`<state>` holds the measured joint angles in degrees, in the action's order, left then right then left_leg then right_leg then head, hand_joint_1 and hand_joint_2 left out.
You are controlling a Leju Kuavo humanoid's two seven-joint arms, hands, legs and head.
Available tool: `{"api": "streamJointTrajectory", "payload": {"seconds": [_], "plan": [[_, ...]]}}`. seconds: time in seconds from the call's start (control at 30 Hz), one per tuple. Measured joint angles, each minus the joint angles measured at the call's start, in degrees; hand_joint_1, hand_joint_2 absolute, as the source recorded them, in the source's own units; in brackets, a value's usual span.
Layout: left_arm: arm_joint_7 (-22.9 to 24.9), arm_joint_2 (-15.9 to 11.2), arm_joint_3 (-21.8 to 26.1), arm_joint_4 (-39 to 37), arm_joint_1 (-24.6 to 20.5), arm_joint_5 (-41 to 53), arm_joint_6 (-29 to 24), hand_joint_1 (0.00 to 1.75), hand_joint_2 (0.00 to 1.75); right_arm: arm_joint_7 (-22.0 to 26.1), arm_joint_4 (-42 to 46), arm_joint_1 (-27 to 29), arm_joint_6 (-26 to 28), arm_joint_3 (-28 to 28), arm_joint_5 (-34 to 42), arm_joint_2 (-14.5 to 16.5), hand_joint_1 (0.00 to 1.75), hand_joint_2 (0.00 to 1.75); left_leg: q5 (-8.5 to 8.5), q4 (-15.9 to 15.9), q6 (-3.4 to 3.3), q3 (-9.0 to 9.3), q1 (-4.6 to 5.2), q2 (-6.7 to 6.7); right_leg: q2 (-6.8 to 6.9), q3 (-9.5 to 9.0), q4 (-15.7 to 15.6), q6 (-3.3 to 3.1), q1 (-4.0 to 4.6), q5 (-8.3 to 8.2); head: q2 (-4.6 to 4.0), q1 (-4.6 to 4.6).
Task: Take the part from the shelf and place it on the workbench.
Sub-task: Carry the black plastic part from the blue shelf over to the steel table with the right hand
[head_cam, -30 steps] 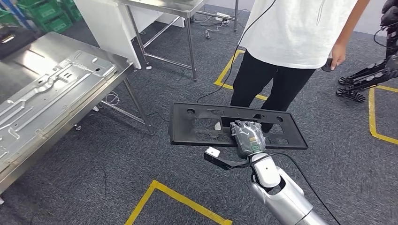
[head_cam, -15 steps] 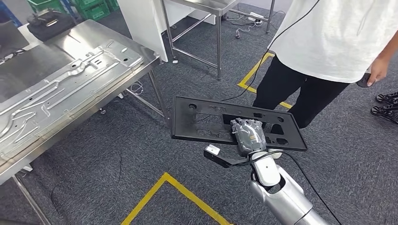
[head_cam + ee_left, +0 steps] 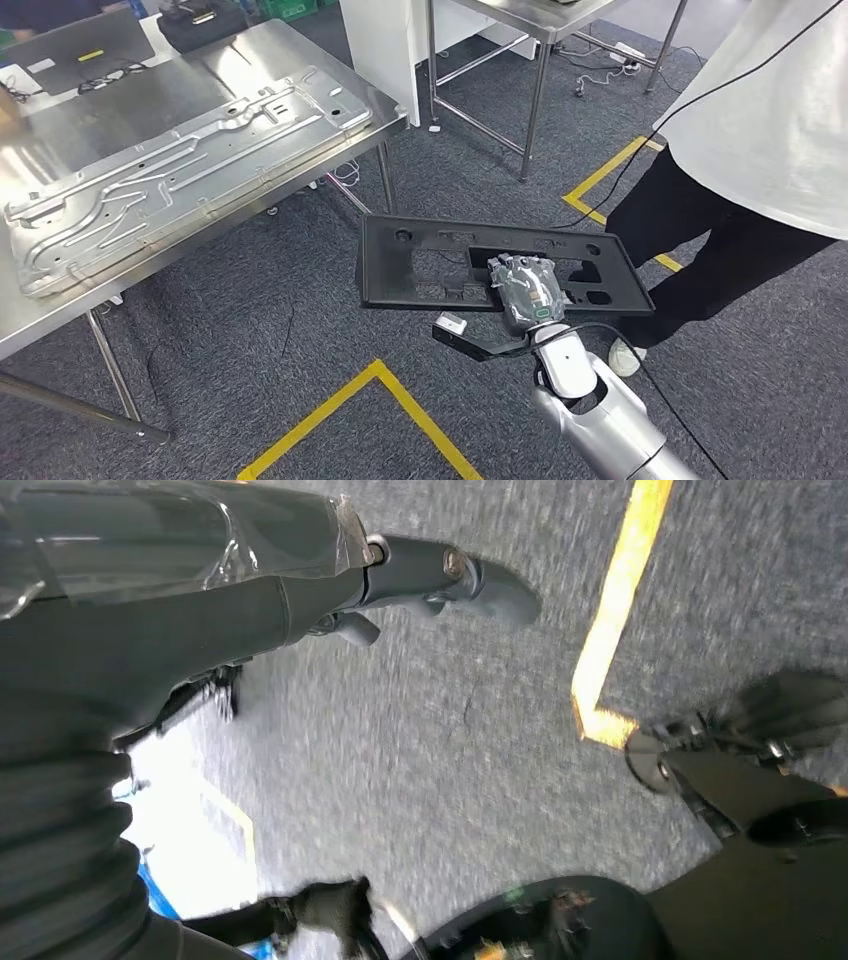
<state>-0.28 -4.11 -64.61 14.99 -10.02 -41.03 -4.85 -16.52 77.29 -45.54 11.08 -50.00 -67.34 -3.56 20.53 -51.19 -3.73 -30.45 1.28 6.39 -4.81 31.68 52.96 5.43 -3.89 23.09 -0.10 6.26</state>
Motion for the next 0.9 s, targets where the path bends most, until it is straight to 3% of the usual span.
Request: {"api": "streamJointTrajectory", "payload": {"seconds": [0.03,0.1,0.17,0.2,0.27,0.3,0.37,0.43,0.5,0.57,0.63,0.7,0.73,0.77,0.8,0.83,0.9], "plan": [[0.0,0.1,0.0,0.0,0.1,0.0,0.0,0.00,1.75,0.0,0.0,0.0,-0.1,0.0,0.0,0.0,1.75,1.75,-0.22,0.0,0.09,-0.21,-0.17,0.41,0.79,0.05,0.0,-0.68,0.10,-0.09,0.00,-0.02],[0.2,0.1,0.0,0.0,0.4,0.1,0.1,0.00,1.75,-0.1,0.0,-0.1,-0.3,0.0,0.0,0.2,1.75,1.75,0.66,-1.8,0.60,-1.50,-0.25,-1.13,2.39,-0.07,-0.1,-1.39,0.40,-0.05,-0.01,0.00],[0.3,0.2,0.0,0.0,0.3,0.3,0.1,0.00,1.75,-0.1,0.0,-0.3,-0.4,0.0,0.0,0.3,1.75,1.75,3.46,-8.5,1.34,-5.10,-0.45,-4.26,3.91,-0.37,-0.2,-1.86,0.84,0.08,-0.01,0.01],[0.4,0.2,0.0,0.0,0.2,0.3,0.1,0.00,1.75,-0.1,0.0,-0.3,-0.5,0.0,0.0,0.4,1.75,1.75,5.07,-13.0,1.62,-7.50,-0.62,-5.17,4.69,-0.46,-0.3,-1.98,1.00,0.18,-0.01,-0.01],[0.5,0.2,0.0,0.0,0.1,0.4,0.1,0.00,1.75,0.0,0.0,-0.3,-0.7,-0.1,0.0,0.4,1.75,1.75,6.55,-19.2,1.63,-11.20,-0.70,-5.52,6.27,-0.67,-0.4,-2.24,1.36,0.42,0.00,0.00],[0.6,0.2,0.0,0.0,0.1,0.5,0.1,0.00,1.75,0.0,0.0,-0.3,-0.7,-0.1,0.0,0.4,1.75,1.75,5.86,-19.2,1.32,-11.49,-0.58,-5.54,6.92,-0.89,-0.5,-2.30,1.51,0.53,0.00,0.00],[0.7,0.2,0.0,0.0,0.1,0.6,0.1,0.00,1.75,0.0,0.0,-0.3,-0.7,-0.1,-0.1,0.4,1.75,1.75,1.77,-12.4,-0.01,-8.34,0.08,-6.19,8.12,-1.88,-1.1,-2.44,1.81,0.78,0.01,0.00],[0.8,0.1,0.0,0.0,-0.2,0.7,0.1,0.00,1.75,-0.1,0.0,-0.6,-0.7,-0.1,-0.1,0.5,1.75,1.75,-2.01,-3.5,-1.73,-3.92,1.36,-8.54,9.15,-3.08,-1.9,-2.44,2.07,1.04,-0.01,0.01],[0.8,0.0,0.0,0.0,-0.6,0.7,0.1,0.00,1.75,-0.1,0.0,-0.8,-0.7,-0.1,0.0,0.5,1.75,1.75,-2.38,0.7,-2.70,-1.93,2.18,-10.14,10.17,-3.64,-2.3,-2.24,2.49,1.39,-0.01,0.00],[0.9,0.1,0.0,0.0,-0.7,0.7,0.1,0.00,1.75,0.0,0.0,-1.0,-0.7,-0.1,0.0,0.7,1.75,1.75,-1.73,2.2,-2.50,-0.98,1.96,-9.57,10.91,-3.84,-2.3,-1.97,2.87,1.92,0.00,0.00],[1.0,0.2,0.0,0.0,-0.6,0.8,0.1,0.00,1.75,0.1,0.0,-1.1,-0.6,-0.1,0.0,0.9,1.75,1.75,-1.78,3.2,-2.13,0.02,1.46,-8.50,8.90,-2.72,0.8,-1.69,2.85,3.68,-0.01,-0.01],[1.0,0.3,0.0,0.0,-0.8,0.8,0.2,0.00,1.75,0.1,-0.1,-0.9,-0.5,-0.1,0.0,0.9,1.75,1.75,-1.79,3.3,-2.42,0.49,1.24,-7.11,5.99,1.43,9.1,-1.49,2.76,7.24,-0.01,-0.03],[1.0,0.3,0.0,0.0,-0.9,0.8,0.2,0.00,1.75,0.1,-0.1,-0.7,-0.5,-0.1,0.0,0.8,1.75,1.75,-1.70,3.2,-2.67,0.61,1.26,-6.33,5.37,4.01,13.6,-1.42,2.76,8.78,-0.01,-0.04],[1.1,0.3,0.0,0.0,-0.9,0.8,0.2,0.00,1.75,0.1,-0.1,-0.4,-0.5,-0.1,0.0,0.7,1.75,1.75,-1.57,3.2,-2.67,0.78,1.26,-5.46,5.18,5.95,16.4,-1.29,2.77,9.27,-0.01,-0.03],[1.1,0.3,0.0,0.0,-0.9,0.8,0.2,0.00,1.75,0.1,-0.1,-0.2,-0.5,-0.2,0.0,0.7,1.75,1.75,-1.39,3.1,-2.61,0.97,1.25,-4.58,5.09,6.92,17.1,-1.16,2.76,8.59,-0.01,-0.04],[1.2,0.4,0.0,0.0,-0.8,0.9,0.2,0.00,1.75,0.1,-0.1,-0.1,-0.5,-0.2,0.0,0.7,1.75,1.75,-1.14,2.9,-2.50,1.21,1.24,-3.73,4.94,6.63,15.2,-1.04,2.71,6.72,-0.01,-0.04],[1.2,0.4,0.0,0.0,-0.6,0.9,0.2,0.00,1.75,0.2,-0.1,-0.1,-0.5,-0.3,0.0,0.7,1.75,1.75,-0.39,2.3,-2.08,1.63,1.26,-2.06,3.11,3.55,6.8,-0.74,2.32,1.60,-0.01,-0.05]]}}
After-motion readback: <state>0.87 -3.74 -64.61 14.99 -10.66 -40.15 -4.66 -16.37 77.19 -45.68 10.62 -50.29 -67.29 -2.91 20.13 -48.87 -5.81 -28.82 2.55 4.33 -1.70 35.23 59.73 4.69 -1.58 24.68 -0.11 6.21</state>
